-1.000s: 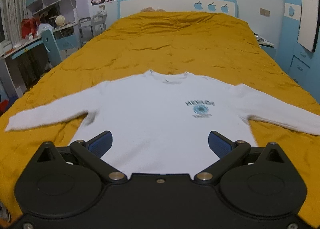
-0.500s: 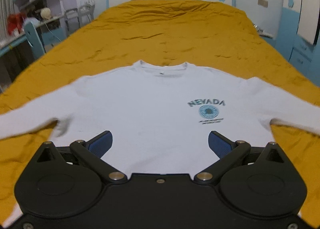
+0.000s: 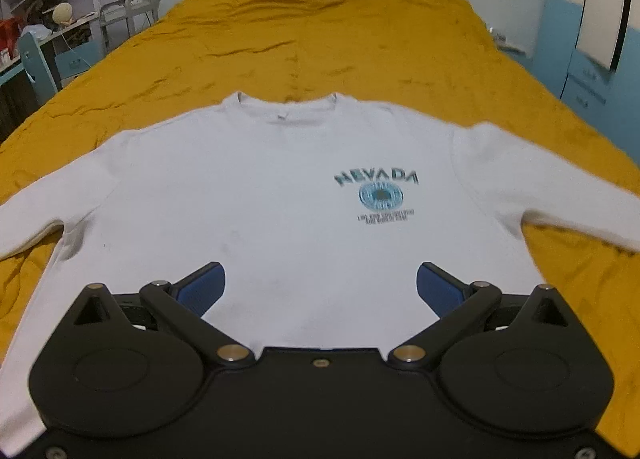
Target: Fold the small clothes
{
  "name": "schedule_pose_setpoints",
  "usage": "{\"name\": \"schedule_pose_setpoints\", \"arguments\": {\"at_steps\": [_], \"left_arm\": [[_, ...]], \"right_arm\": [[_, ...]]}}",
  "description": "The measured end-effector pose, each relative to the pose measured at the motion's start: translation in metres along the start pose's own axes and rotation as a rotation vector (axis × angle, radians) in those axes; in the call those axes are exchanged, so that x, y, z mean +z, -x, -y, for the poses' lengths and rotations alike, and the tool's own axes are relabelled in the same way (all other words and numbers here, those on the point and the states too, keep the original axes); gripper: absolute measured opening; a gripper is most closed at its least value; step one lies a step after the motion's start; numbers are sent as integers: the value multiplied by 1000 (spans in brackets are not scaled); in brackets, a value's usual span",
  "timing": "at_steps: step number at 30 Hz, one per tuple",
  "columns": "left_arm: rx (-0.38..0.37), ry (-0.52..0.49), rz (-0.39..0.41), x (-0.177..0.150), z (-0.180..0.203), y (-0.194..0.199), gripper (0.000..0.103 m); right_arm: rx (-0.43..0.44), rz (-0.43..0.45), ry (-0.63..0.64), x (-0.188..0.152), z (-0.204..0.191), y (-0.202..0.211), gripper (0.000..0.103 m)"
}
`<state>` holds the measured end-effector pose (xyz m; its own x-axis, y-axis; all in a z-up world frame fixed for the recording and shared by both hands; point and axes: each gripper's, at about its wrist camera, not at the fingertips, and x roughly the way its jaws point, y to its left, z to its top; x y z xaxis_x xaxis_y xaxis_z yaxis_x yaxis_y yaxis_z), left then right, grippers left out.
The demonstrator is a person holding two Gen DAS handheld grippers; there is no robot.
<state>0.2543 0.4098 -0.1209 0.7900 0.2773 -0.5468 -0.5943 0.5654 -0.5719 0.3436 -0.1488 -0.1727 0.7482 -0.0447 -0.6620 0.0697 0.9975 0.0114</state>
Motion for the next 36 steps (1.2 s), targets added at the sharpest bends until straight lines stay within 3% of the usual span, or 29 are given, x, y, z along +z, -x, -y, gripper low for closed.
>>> {"name": "schedule_pose_setpoints", "arguments": {"at_steps": [4,9,13,16,18,19,20,21,23,26,30,33,35,36], "left_arm": [[-151,-79,19,-2,82,25,4],[-437,-118,-98,-46,207,43,4],[-626,-207,-237,-120,306,49,4],[-715,-255,-353,-187,355,40,5],[-760,-265,-447,-234,377,29,14],[-767,-277,-491,-253,385,21,21],[-757,-274,-529,-272,388,15,35],[-751,-268,-545,-282,387,12,41],[-745,-274,-543,-287,378,6,42],[-668,-306,-491,-271,364,0,50],[-466,-428,-396,-238,315,-16,51],[-339,-466,-396,-227,275,-34,51],[-295,-461,-417,-223,256,-51,51],[-279,-457,-424,-223,248,-59,51]], "right_arm": [[0,2,-22,-7,24,8,103],[1,11,-57,-12,61,22,103],[-28,35,-87,-15,97,36,103],[-52,44,-125,-18,124,41,103],[-66,39,-151,-21,139,43,103],[-72,35,-163,-22,145,42,103],[-79,29,-174,-24,151,41,103],[-85,26,-181,-25,155,40,103],[-86,23,-190,-25,161,38,103],[-49,50,-194,-20,163,32,103],[47,84,-193,-3,158,7,103],[127,76,-190,16,148,-30,102],[162,51,-215,29,141,-62,96],[170,32,-228,33,136,-75,84]]}}
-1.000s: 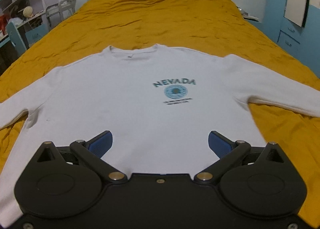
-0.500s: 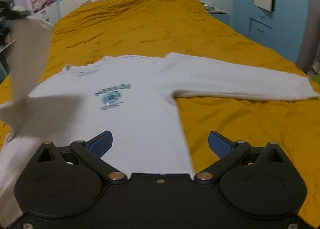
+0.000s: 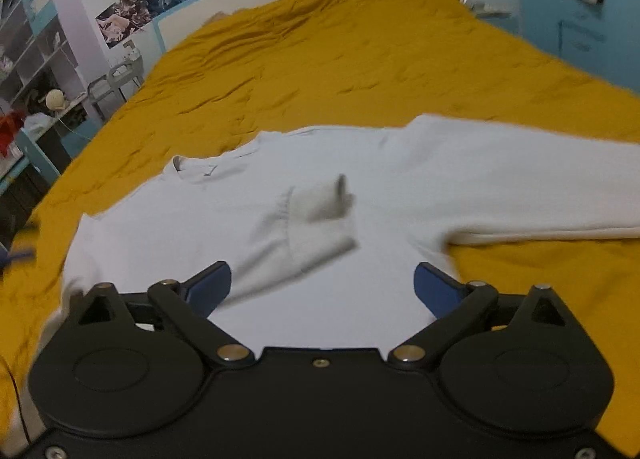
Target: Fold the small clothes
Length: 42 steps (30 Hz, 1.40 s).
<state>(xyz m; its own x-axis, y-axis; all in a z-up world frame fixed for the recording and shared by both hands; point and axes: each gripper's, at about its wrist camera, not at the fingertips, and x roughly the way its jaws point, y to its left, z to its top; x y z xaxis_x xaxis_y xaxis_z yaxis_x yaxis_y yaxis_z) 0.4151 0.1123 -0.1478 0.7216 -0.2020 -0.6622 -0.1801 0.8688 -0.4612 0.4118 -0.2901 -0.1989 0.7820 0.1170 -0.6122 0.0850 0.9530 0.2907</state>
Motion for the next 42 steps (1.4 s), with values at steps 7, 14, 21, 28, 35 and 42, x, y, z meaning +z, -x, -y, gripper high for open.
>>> {"name": "schedule_pose_setpoints", "arguments": {"at_steps": [7,14,21,28,35,42], "left_arm": [[-6,-22,-42,-5,-6,-28,51],[30,-46,-64,-13,-2,-34,54],[102,-57,-109,-19,-12,-45,57],[111,-80,-79,-19,-8,-45,57],[65,-176,-38,-26,22,-39,66],[77,-166,-38,-27,14,-32,66]], "right_arm": [[-23,-98,-208,4,5,-71,57],[17,-34,-228,22,1,-62,7],[-141,57,-166,18,26,-37,6],[-93,-9,-212,7,52,-33,29],[-146,120,-262,14,89,32,41],[-444,224,-466,11,229,107,43]]}}
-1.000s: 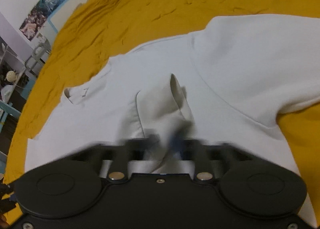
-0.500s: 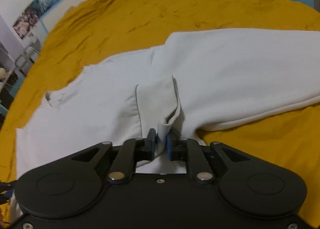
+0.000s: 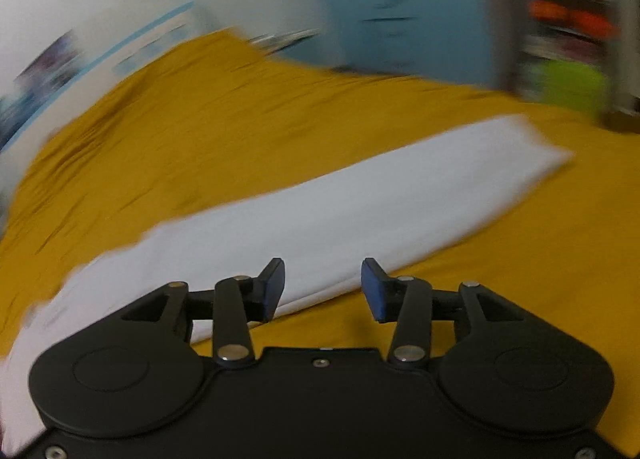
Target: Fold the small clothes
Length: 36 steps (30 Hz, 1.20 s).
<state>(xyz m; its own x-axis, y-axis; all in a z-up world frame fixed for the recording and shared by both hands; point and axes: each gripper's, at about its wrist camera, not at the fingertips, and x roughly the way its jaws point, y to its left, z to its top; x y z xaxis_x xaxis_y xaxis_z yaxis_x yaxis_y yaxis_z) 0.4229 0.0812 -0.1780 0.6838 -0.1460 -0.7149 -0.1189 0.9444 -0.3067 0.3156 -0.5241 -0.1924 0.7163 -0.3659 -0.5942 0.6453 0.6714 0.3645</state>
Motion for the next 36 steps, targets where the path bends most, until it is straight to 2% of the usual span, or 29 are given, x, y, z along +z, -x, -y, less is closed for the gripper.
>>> {"name": "schedule_pose_setpoints", "arguments": {"at_steps": [2,5,8,11,13,14,17,21,24,27,29,32,34,36], "left_arm": [[1,0,8,1,3,5,66],[-6,-27,16,4,12,7,67],[11,-59,30,4,23,6,67],[23,-47,25,4,25,3,67],[26,-37,14,3,23,1,67],[29,-33,10,4,22,0,67],[40,-24,5,5,18,1,68],[53,-29,6,7,12,4,68],[53,-25,8,8,6,7,68],[48,1,11,8,-2,12,68],[48,22,12,9,-8,15,68],[51,46,11,9,-18,21,69],[61,56,11,8,-22,24,70],[62,66,7,8,-27,27,70]], "right_arm": [[-44,18,-124,19,42,-9,45],[-77,3,-254,31,76,-30,45],[-74,8,-376,32,90,-53,45],[-61,26,-453,34,94,-73,43],[-67,35,-459,39,94,-79,24],[-86,37,-443,41,89,-81,18],[-95,88,-389,48,72,-65,12],[36,154,-216,59,4,-30,9],[222,169,-124,59,-70,0,8],[430,148,-12,41,-162,27,8],[584,98,57,15,-227,42,8],[761,-17,134,-37,-306,54,8],[846,-129,208,-81,-352,52,10],[883,-254,320,-126,-391,50,13]]}}
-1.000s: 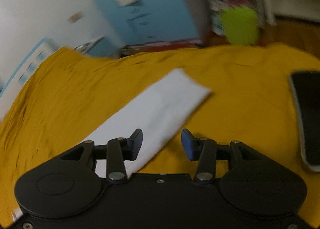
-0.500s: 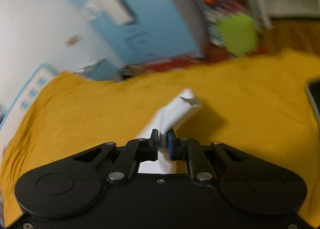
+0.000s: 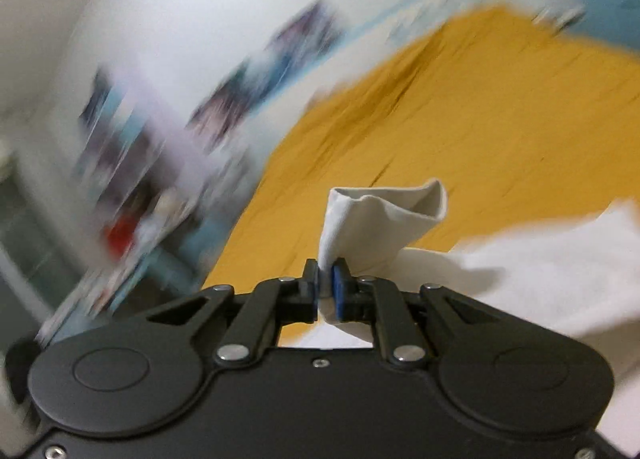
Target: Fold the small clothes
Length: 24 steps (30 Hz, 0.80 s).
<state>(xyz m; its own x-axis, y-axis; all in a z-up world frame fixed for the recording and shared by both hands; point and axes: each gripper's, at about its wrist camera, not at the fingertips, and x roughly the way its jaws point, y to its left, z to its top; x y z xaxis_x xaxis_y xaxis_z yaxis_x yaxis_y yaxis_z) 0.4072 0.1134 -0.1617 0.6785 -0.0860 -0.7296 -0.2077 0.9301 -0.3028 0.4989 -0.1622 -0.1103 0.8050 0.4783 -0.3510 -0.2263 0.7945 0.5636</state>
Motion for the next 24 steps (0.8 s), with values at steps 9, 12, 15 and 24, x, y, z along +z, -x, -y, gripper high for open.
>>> {"name": "schedule_pose_setpoints", "arguments": {"at_steps": [9,12,15,24], "left_arm": [[-35,41,-9,0,-4,-4,71],[-81,55,7,5,5,-10,71],[-118,49,12,11,21,-20,71],[-73,7,-61,5,48,-65,71]], "right_arm": [[-142,-31,6,-19,54,27,28],[-315,-5,16,-14,105,58,28],[-435,-2,-68,-7,161,84,29],[-339,-32,-277,-19,240,101,41]]}}
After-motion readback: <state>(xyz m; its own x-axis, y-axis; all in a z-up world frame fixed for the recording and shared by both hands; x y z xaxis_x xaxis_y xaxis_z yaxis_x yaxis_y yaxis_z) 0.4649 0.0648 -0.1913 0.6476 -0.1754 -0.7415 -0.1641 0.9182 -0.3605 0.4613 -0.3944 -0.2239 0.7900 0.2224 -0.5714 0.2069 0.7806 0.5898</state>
